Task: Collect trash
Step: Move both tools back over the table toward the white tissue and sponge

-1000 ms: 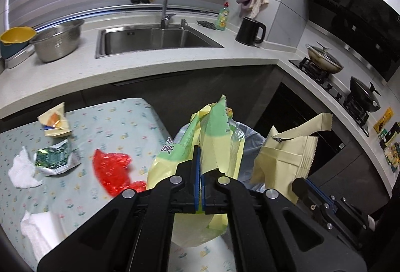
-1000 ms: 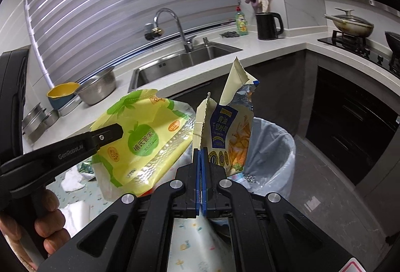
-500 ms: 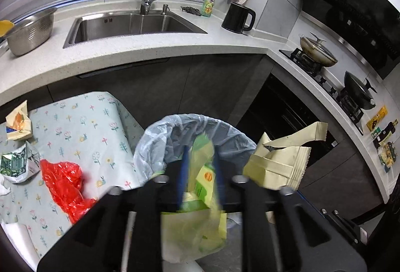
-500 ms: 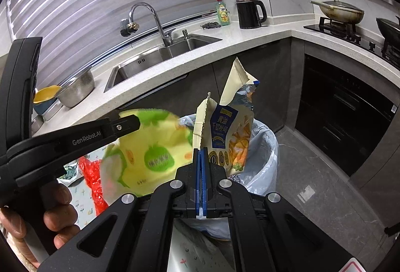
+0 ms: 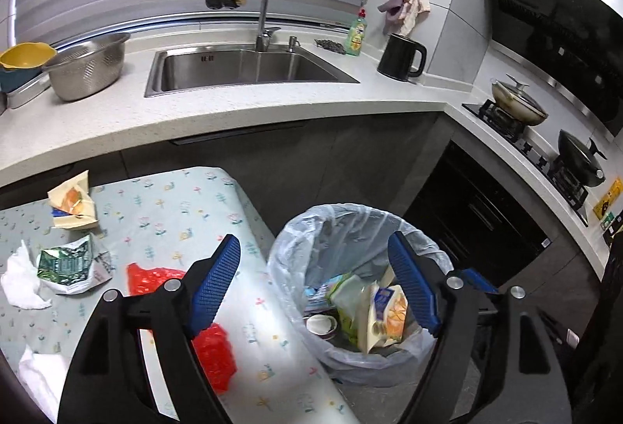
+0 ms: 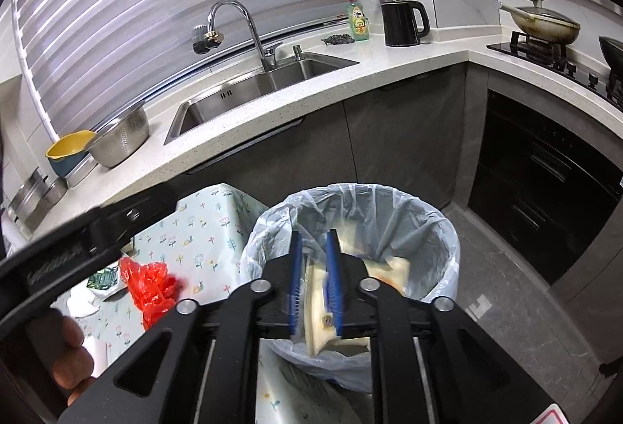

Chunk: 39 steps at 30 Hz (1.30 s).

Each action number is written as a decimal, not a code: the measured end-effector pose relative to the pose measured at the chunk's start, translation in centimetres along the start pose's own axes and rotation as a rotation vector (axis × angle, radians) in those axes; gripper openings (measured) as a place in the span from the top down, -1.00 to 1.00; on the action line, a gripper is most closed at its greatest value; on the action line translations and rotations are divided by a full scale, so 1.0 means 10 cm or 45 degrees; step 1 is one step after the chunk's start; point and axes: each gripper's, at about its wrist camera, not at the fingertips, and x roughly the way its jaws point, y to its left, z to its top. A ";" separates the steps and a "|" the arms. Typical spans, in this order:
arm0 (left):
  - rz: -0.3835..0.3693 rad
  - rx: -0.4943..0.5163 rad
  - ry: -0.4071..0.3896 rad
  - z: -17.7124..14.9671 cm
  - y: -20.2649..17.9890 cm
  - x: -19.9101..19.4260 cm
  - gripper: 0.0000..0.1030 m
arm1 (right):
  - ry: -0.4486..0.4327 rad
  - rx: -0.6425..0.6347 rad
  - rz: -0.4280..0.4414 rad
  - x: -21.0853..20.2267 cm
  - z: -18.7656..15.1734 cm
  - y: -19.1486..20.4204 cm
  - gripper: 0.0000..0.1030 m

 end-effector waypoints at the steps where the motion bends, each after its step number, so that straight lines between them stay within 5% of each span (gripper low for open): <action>1: 0.003 -0.003 -0.002 0.00 0.03 -0.01 -0.45 | -0.001 -0.001 0.004 -0.01 0.00 0.02 0.68; 22: 0.234 -0.149 -0.054 -0.32 0.97 -0.82 -0.72 | -0.027 -0.132 0.103 -0.47 -0.27 0.92 0.08; 39: 0.447 -0.374 0.018 -1.07 2.13 -1.43 -0.76 | 0.061 -0.242 0.203 -0.62 -0.80 1.66 0.03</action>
